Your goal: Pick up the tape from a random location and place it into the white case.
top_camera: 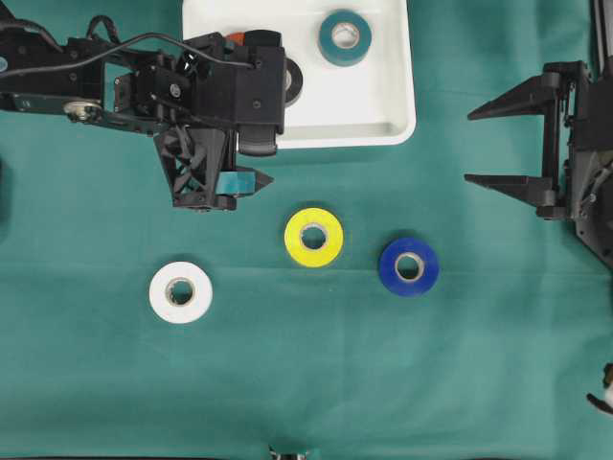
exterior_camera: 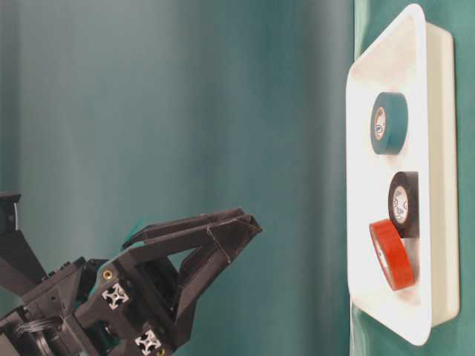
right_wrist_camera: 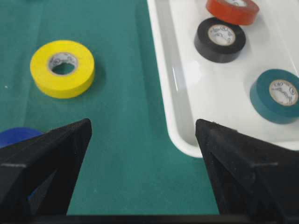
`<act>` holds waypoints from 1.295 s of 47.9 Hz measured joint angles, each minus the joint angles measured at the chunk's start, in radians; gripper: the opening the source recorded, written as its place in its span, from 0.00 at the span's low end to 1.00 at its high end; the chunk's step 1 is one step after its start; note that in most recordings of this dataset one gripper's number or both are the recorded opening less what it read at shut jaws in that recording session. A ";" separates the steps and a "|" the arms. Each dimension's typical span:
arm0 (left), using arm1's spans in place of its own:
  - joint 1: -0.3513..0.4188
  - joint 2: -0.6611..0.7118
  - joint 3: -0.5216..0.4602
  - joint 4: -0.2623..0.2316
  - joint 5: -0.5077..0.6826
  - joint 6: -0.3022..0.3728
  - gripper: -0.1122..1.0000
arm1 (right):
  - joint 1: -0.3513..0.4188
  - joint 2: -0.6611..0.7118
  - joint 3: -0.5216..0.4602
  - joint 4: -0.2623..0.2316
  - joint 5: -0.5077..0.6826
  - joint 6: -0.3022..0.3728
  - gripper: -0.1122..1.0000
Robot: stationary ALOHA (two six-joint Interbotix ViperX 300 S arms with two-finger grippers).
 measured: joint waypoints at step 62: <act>0.020 -0.518 0.374 -0.006 -0.273 -0.002 0.98 | 0.002 -0.006 -0.026 -0.003 0.017 0.002 0.91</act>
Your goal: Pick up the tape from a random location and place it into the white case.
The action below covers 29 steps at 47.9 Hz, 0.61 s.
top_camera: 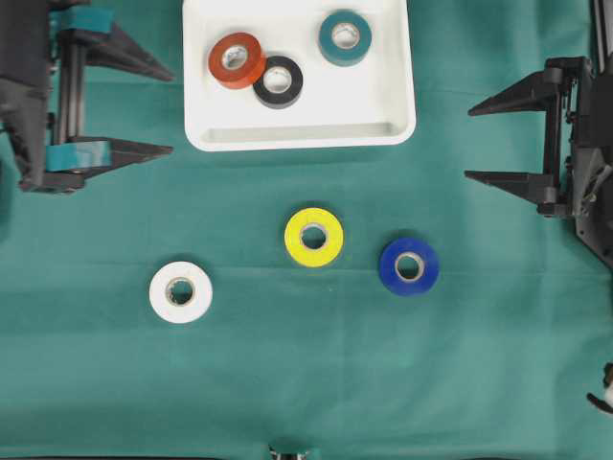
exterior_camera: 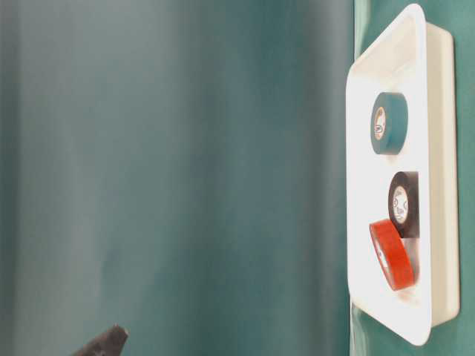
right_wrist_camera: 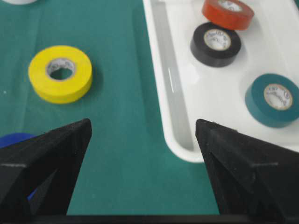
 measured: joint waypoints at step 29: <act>-0.034 -0.034 0.210 -0.009 -0.299 -0.003 0.98 | -0.002 0.020 -0.002 -0.012 -0.213 -0.002 0.91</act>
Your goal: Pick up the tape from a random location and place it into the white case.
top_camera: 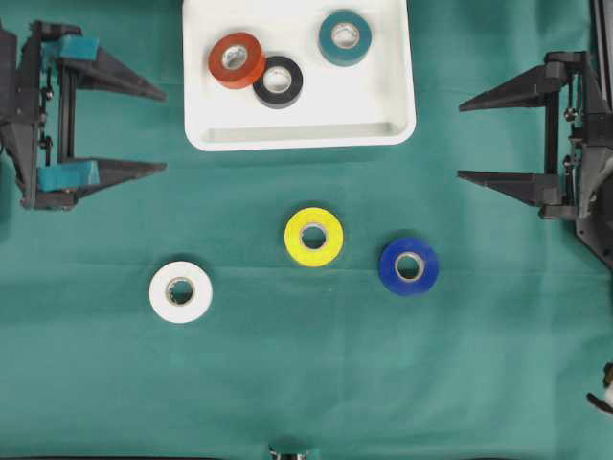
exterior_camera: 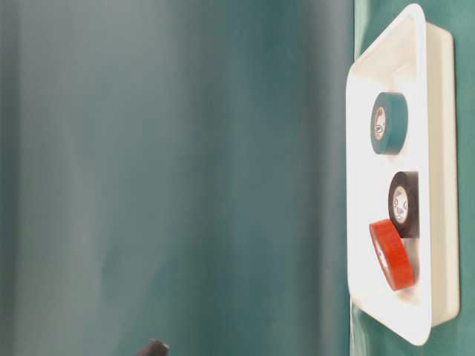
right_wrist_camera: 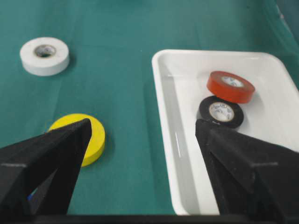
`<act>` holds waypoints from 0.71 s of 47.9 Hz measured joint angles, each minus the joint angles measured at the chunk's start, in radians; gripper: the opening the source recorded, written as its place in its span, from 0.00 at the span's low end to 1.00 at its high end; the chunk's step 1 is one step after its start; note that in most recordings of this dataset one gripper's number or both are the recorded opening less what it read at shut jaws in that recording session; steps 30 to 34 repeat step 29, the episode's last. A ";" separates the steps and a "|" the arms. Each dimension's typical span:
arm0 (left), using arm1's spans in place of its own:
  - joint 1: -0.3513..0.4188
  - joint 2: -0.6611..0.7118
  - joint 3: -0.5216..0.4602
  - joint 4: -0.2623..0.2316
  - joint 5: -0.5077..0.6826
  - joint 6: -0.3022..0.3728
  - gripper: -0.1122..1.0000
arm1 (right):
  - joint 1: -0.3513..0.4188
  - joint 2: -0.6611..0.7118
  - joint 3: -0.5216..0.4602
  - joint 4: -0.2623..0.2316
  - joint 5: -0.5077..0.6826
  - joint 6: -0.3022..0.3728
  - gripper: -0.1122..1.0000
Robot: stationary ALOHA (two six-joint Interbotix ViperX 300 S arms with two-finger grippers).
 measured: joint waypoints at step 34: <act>-0.038 -0.002 0.135 0.000 -0.199 -0.049 0.98 | 0.000 0.028 0.034 -0.005 -0.081 -0.002 0.89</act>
